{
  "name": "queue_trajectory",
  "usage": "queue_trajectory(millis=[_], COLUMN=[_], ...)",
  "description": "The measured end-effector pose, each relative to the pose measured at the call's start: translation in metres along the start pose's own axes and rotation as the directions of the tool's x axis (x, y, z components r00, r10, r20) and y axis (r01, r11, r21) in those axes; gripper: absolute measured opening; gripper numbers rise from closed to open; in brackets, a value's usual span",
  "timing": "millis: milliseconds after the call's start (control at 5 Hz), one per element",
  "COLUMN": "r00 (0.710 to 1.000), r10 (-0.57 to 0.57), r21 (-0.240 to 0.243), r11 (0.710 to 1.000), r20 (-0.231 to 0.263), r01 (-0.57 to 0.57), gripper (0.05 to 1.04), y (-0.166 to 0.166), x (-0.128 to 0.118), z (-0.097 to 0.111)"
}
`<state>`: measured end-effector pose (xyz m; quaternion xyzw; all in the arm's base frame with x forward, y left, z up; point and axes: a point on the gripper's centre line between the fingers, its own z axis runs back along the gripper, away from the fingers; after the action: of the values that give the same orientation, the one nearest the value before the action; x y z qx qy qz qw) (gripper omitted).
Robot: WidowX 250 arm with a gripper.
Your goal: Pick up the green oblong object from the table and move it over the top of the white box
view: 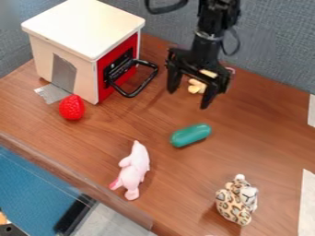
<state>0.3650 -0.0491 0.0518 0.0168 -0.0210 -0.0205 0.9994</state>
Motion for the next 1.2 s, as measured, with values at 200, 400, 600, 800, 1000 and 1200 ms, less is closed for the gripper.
queue_trajectory(millis=[200,400,600,800,1000,1200], r00=[0.998,0.996,0.995,0.992,0.992,0.991], r10=[-0.064,-0.094,-0.096,-0.096,-0.095,-0.102], r21=[0.008,0.030,0.066,0.099,0.099,0.079], r11=[0.998,0.995,0.993,0.990,0.990,0.991], r20=[0.000,0.013,-0.030,-0.086,-0.087,-0.081], r01=[0.064,0.093,0.098,0.104,0.104,0.109], gripper=[1.001,1.001,1.001,0.950,0.668,0.445], y=[-0.010,-0.018,-0.018,-0.015,-0.015,-0.018], x=[-0.022,-0.025,-0.021,-0.019,-0.018,-0.018], z=[-0.008,-0.013,-0.035,-0.060,-0.061,-0.061])
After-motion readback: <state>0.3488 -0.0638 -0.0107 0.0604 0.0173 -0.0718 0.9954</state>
